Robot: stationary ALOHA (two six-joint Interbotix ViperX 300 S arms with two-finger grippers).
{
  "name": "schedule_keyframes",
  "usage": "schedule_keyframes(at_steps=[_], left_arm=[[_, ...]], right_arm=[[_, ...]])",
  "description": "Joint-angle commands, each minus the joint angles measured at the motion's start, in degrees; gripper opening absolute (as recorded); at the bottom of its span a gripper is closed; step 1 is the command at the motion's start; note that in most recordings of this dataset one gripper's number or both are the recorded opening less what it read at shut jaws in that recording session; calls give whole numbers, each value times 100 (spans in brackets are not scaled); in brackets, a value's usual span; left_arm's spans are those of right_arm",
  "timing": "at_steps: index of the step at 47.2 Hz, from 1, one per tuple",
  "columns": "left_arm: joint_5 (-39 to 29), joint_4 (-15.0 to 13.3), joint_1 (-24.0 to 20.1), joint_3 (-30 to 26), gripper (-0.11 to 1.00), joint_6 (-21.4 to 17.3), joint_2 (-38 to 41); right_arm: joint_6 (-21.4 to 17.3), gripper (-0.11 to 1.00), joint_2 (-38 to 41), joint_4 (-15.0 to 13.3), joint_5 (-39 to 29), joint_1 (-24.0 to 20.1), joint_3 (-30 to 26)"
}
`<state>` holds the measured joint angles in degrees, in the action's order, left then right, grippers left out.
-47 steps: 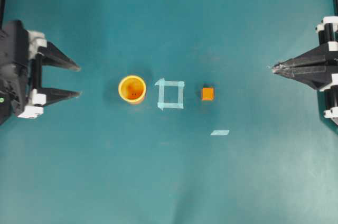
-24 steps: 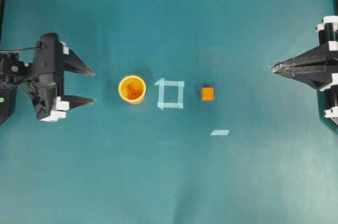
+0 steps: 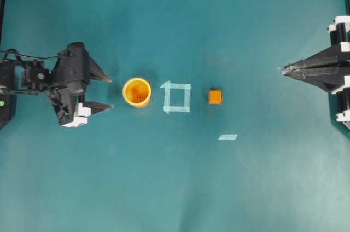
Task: Move the cup backward with left arm.
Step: 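Move the open left gripper right toward the orange cup, then close the left gripper around the orange cup's body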
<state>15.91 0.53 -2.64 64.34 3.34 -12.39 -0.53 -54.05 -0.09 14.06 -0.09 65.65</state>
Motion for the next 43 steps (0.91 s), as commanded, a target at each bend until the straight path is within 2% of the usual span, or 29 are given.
schedule_keyframes(at_steps=[1,27,43], left_arm=[[246,9,-9,-193,78,9,97],[1116,9,26,-308,77,9,800],[1424,9,35,-694,77,0,1389]], right_arm=[[-9,0,18,9,26,-18,-202],[-18,0,18,9,26,-9,-237],[-18,0,26,9,26,-9,-264]])
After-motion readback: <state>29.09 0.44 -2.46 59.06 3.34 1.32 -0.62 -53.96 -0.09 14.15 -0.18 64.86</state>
